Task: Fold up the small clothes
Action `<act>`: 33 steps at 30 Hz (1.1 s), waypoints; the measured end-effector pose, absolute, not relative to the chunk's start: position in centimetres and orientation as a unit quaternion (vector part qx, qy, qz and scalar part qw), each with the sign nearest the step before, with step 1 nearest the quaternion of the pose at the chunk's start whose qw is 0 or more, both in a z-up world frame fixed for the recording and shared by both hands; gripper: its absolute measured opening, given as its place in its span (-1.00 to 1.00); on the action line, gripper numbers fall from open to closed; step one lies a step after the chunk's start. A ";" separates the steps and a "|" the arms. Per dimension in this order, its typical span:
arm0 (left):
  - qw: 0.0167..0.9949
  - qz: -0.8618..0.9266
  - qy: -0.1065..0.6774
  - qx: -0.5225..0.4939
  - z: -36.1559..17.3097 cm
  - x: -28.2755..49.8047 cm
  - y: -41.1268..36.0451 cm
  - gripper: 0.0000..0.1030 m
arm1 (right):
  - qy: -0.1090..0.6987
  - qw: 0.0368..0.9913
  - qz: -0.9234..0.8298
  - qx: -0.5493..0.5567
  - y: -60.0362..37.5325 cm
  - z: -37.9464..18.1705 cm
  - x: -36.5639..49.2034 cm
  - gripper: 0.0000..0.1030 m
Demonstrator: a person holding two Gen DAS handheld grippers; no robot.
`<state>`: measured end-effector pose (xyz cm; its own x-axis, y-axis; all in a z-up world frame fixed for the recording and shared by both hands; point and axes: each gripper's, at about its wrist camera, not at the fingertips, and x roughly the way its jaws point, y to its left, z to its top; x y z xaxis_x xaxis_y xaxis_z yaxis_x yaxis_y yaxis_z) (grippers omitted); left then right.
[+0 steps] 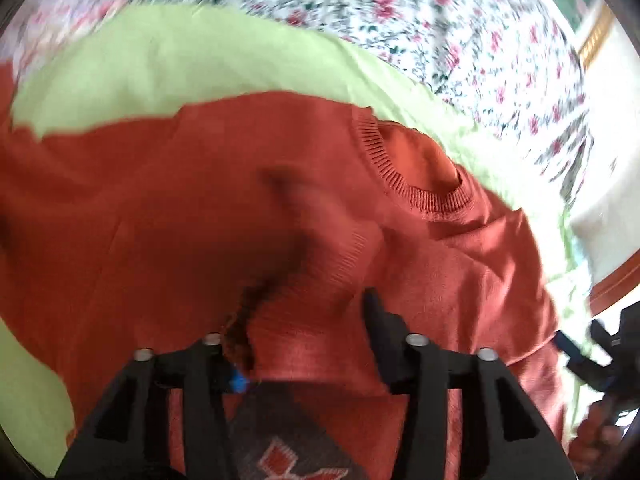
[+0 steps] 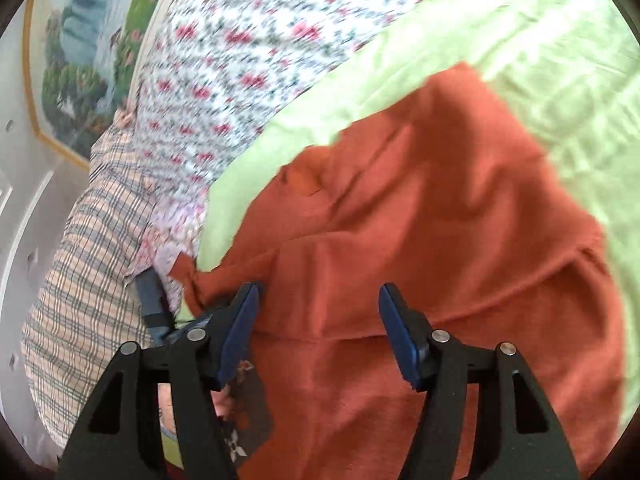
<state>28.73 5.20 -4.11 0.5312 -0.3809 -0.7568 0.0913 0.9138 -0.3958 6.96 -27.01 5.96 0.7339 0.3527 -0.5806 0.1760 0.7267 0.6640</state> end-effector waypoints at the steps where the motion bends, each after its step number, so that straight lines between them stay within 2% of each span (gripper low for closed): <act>1: 0.858 -0.142 0.466 -0.162 -4.2 28.8 5.4 0.17 | 0.360 0.856 0.045 0.369 -27.5 5.8 6.6 0.24; 5: 0.857 -0.158 0.470 -0.139 -4.2 29.8 3.8 0.23 | 0.363 0.851 0.029 0.379 -28.8 5.1 6.0 0.24; 6: 0.857 -0.164 0.470 -0.135 -4.2 30.0 3.5 0.14 | 0.363 0.851 0.028 0.378 -29.0 5.2 5.9 0.24; 7: 0.857 -0.168 0.469 -0.132 -4.2 30.0 3.3 -0.07 | 0.362 0.852 0.027 0.376 -29.0 5.3 5.8 0.24; 8: 0.856 -0.175 0.470 -0.125 -4.4 30.2 2.9 -0.83 | 0.361 0.854 0.026 0.374 -29.1 5.5 5.8 0.24; 9: 0.856 -0.169 0.474 -0.117 -4.4 30.2 2.8 -0.91 | 0.360 0.856 0.025 0.371 -29.2 5.7 5.8 0.24; 13: 0.893 -0.117 0.419 -0.115 -2.3 28.5 5.1 -0.91 | 0.354 0.864 0.012 0.357 -30.4 6.5 5.4 0.24; 16: 0.880 -0.106 0.449 -0.114 -4.0 29.4 6.6 -0.91 | 0.348 0.878 -0.024 0.329 -32.2 7.3 5.4 0.24; 19: 0.885 -0.114 0.439 -0.108 -3.8 29.0 6.2 -0.90 | 0.362 0.885 -0.062 0.287 -33.8 7.3 7.4 0.24; 27: 0.884 -0.113 0.441 -0.103 -3.9 28.5 6.2 -0.89 | 0.446 0.868 -0.085 0.202 -35.5 3.2 15.4 0.23; 28: 0.884 -0.113 0.442 -0.102 -3.9 28.4 6.2 -0.89 | 0.450 0.869 -0.082 0.191 -35.4 2.8 15.8 -0.03; 29: 0.885 -0.114 0.440 -0.099 -3.7 28.5 5.9 -0.89 | 0.450 0.871 -0.079 0.178 -35.3 2.7 16.0 -0.80; 33: 0.895 -0.148 0.410 -0.095 -2.6 28.4 4.0 -0.89 | 0.401 0.889 -0.078 0.207 -36.9 4.7 13.9 -0.80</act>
